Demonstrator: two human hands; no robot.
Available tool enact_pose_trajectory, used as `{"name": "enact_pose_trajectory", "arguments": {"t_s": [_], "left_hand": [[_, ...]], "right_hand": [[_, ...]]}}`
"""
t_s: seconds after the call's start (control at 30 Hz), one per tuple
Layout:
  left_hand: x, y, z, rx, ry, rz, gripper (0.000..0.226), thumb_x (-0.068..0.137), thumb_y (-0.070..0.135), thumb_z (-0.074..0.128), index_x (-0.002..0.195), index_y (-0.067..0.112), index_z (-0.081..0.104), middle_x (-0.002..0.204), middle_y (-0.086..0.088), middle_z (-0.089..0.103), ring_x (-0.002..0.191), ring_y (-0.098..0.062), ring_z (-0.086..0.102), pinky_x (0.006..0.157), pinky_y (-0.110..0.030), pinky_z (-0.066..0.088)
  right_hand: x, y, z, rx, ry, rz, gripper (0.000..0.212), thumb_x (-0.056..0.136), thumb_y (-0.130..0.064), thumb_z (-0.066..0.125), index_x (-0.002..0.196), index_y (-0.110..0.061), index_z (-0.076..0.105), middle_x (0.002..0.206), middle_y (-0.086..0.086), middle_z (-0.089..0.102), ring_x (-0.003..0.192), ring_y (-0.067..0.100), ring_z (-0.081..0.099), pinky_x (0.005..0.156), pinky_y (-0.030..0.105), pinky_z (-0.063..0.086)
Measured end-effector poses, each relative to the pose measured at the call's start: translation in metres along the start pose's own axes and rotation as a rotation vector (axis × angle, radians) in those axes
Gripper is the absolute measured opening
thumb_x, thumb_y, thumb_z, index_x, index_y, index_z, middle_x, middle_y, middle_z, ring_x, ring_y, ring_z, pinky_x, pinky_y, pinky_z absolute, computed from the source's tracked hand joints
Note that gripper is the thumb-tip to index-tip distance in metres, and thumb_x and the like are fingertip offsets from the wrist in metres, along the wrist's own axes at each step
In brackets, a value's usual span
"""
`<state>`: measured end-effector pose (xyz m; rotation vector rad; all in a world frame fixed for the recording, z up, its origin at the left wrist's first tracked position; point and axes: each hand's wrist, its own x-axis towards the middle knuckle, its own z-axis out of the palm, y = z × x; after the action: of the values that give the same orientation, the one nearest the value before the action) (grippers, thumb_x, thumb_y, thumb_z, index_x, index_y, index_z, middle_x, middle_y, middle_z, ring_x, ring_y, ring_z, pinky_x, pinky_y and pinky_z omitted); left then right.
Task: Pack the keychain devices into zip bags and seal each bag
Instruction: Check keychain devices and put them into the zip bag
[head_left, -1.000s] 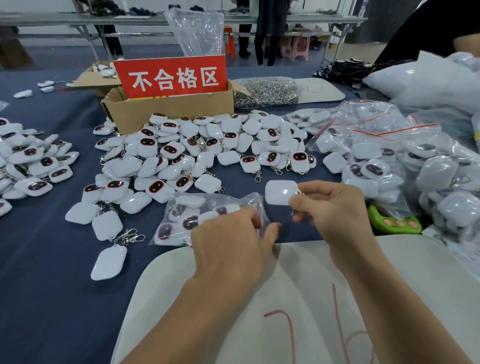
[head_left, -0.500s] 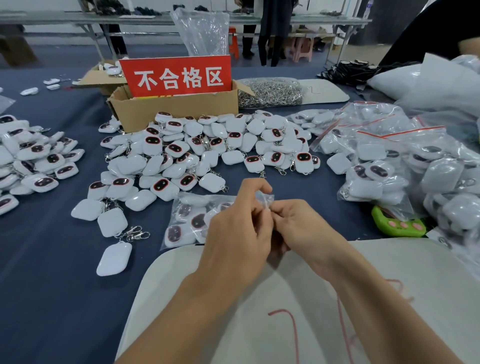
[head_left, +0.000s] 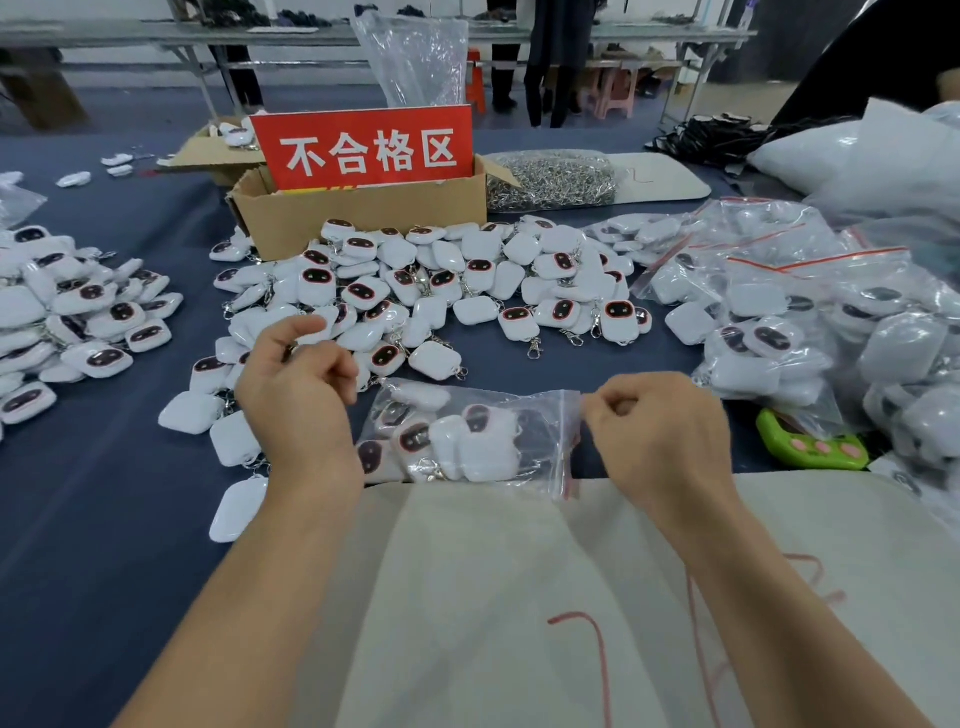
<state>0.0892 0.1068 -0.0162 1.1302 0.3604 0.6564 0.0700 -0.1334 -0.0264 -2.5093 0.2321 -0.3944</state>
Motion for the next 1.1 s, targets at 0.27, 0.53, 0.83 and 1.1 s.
{"name": "enact_pose_trajectory", "arguments": {"t_s": [0.27,0.53,0.83,1.1], "left_hand": [[0.018,-0.008,-0.004,0.110,0.035,-0.098,0.035,0.083,-0.009,0.050,0.085,0.020,0.068,0.058,-0.001,0.059,0.047,-0.009,0.048,0.045,-0.017,0.038],[0.018,-0.013,-0.003,0.048,-0.027,-0.211,0.029,0.088,-0.009,0.050,0.089,0.016,0.066,0.052,0.003,0.059,0.045,-0.009,0.047,0.044,-0.016,0.038],[0.018,-0.009,-0.003,0.039,-0.027,-0.191,0.030,0.086,-0.010,0.052,0.081,0.016,0.069,0.053,0.000,0.059,0.045,-0.012,0.047,0.045,-0.018,0.039],[-0.002,-0.002,0.003,0.207,-0.152,0.023,0.028,0.080,-0.004,0.057,0.081,0.020,0.072,0.056,0.000,0.060,0.045,-0.011,0.045,0.044,-0.019,0.036]], "right_hand": [[0.044,-0.007,0.036,0.197,-0.120,-0.144,0.054,0.098,-0.013,0.055,0.149,-0.027,0.052,0.147,-0.004,0.050,0.135,0.019,0.047,0.104,0.021,0.031],[0.094,-0.018,0.063,-0.037,-0.264,-0.360,0.055,0.095,-0.012,0.056,0.148,-0.027,0.054,0.149,-0.001,0.055,0.144,0.019,0.034,0.115,0.033,0.029],[0.055,0.005,0.040,0.261,-0.039,-0.201,0.020,0.099,-0.022,0.060,0.105,-0.025,0.079,0.100,-0.005,0.072,0.089,0.005,0.056,0.073,0.003,0.036],[0.002,0.010,0.001,0.788,0.199,0.010,0.025,0.097,-0.029,0.052,0.083,-0.024,0.072,0.056,-0.009,0.057,0.055,0.010,0.046,0.058,0.029,0.040]]}}
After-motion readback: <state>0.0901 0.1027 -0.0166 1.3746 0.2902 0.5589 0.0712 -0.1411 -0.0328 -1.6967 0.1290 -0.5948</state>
